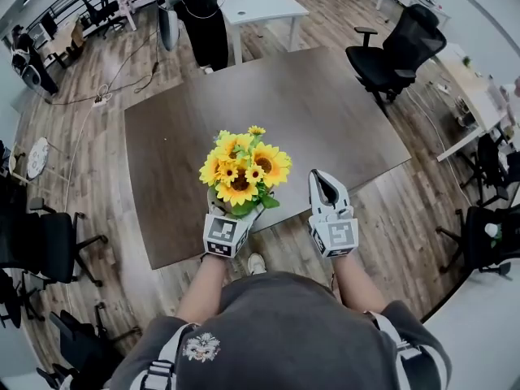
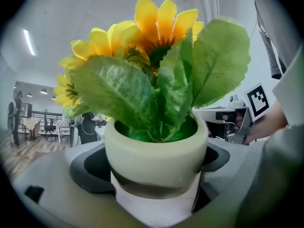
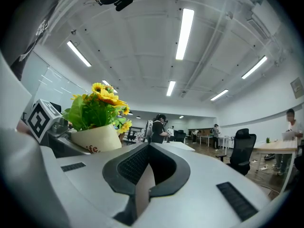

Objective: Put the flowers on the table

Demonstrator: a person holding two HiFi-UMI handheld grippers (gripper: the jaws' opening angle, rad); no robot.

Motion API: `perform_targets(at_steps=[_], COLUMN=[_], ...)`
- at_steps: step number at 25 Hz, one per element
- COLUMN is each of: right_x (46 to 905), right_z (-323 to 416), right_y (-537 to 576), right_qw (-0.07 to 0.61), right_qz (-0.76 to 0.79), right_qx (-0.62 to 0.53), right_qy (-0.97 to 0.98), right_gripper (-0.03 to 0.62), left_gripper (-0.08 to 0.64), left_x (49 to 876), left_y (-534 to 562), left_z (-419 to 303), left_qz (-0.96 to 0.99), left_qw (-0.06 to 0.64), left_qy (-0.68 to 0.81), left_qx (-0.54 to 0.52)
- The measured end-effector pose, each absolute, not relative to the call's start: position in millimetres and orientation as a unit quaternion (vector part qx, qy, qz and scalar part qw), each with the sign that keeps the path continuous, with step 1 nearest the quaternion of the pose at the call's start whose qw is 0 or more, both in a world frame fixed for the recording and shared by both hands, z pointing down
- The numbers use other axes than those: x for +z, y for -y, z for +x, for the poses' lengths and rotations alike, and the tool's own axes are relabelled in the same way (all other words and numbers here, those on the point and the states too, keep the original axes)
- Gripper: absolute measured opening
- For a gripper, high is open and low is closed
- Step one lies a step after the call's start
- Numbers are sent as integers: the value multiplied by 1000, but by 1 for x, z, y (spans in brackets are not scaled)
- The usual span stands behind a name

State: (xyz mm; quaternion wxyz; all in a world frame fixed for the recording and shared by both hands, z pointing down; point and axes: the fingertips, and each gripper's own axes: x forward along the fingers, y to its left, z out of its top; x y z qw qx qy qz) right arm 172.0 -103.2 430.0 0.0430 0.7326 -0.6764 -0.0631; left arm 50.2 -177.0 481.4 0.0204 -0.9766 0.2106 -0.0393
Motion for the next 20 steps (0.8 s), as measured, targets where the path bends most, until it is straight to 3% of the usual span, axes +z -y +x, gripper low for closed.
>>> perform_targets(at_steps=[20], right_x=[445], right_z=[186], right_y=[207], right_qw=[40], right_qz=[693], right_qx=[-46], right_qy=[718], right_gripper=[23], left_gripper=[535], left_x=[487], left_y=[263], left_z=[72], left_qz=[-955], left_qw=[1], left_qy=[-288], left_qx=[-72])
